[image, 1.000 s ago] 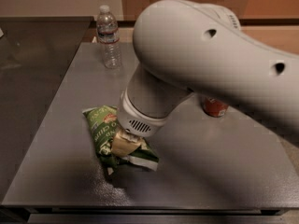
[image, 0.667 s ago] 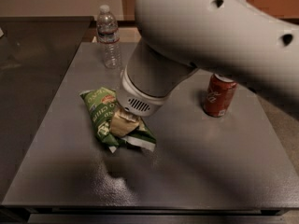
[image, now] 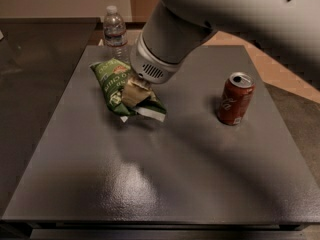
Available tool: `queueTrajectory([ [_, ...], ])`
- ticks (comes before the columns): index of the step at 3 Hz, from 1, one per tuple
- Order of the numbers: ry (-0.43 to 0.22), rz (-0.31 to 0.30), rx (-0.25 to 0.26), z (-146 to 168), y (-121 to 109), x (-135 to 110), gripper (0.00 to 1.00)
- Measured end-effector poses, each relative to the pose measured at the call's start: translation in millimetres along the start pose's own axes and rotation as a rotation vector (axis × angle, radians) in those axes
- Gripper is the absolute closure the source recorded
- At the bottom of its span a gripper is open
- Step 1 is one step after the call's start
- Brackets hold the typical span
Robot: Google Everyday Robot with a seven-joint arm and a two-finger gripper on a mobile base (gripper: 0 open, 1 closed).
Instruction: Move green jalapeno chip bag near water bottle
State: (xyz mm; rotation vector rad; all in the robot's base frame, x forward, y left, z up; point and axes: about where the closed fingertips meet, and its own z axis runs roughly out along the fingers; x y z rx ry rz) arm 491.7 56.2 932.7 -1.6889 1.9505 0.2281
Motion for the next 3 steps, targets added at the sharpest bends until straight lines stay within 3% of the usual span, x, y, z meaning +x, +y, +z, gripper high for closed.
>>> queueTrajectory([
  [1, 0.011, -0.010, 0.021, 14, -37, 4, 1.00],
  [2, 0.017, -0.066, 0.011, 33, -57, 2, 1.00],
  [3, 0.026, -0.132, -0.013, 55, -70, 1, 0.83],
])
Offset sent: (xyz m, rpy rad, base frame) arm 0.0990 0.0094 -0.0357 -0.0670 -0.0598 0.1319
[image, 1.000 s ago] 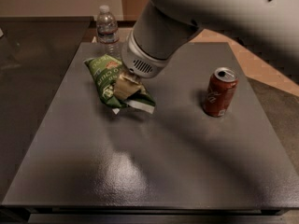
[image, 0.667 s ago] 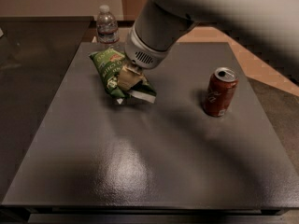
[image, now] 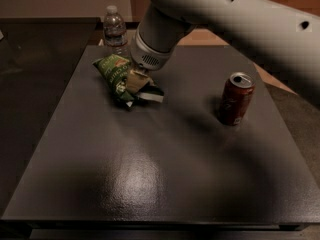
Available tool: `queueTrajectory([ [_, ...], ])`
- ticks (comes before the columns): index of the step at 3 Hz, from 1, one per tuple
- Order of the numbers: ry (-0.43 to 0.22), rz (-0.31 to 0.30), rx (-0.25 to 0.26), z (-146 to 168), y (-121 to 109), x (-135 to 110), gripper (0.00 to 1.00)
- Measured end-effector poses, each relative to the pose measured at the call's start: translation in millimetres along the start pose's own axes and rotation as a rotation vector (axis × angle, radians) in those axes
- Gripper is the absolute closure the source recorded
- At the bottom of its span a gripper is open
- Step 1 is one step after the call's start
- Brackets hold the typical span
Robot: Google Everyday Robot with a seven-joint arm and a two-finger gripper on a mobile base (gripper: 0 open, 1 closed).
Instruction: Move green jalapeno chip bag near water bottle
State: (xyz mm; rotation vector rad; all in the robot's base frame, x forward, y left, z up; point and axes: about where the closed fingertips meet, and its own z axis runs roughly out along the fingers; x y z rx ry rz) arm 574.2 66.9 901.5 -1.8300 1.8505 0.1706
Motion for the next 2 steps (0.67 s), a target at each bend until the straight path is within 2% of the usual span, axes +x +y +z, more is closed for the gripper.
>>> queueTrajectory([
  [2, 0.022, -0.081, -0.008, 24.6, -11.2, 6.3, 0.36],
])
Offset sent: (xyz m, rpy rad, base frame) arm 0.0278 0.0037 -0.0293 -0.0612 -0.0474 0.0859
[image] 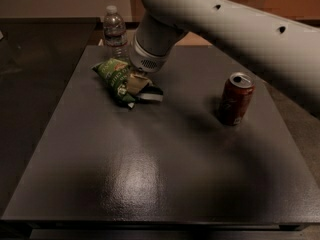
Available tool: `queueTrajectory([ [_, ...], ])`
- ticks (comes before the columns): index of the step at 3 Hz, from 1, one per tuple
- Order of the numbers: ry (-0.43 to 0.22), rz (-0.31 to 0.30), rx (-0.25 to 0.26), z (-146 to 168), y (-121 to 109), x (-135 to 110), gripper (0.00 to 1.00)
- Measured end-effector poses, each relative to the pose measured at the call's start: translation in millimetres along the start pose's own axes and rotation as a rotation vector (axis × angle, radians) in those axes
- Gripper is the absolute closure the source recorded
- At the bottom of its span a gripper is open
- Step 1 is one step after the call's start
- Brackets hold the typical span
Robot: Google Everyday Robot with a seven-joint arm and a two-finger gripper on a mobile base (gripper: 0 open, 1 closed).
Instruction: Move green jalapeno chip bag near water bottle
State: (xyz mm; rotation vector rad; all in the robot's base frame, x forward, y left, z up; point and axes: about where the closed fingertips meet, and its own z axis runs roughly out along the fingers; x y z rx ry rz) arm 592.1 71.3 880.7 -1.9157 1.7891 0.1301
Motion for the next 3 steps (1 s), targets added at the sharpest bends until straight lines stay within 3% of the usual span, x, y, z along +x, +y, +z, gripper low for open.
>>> queueTrajectory([
  [1, 0.013, -0.014, 0.011, 3.0, -4.6, 4.7, 0.14],
  [2, 0.013, -0.016, 0.010, 3.2, -3.8, 3.9, 0.00],
  [3, 0.013, -0.016, 0.010, 3.2, -3.8, 3.9, 0.00],
])
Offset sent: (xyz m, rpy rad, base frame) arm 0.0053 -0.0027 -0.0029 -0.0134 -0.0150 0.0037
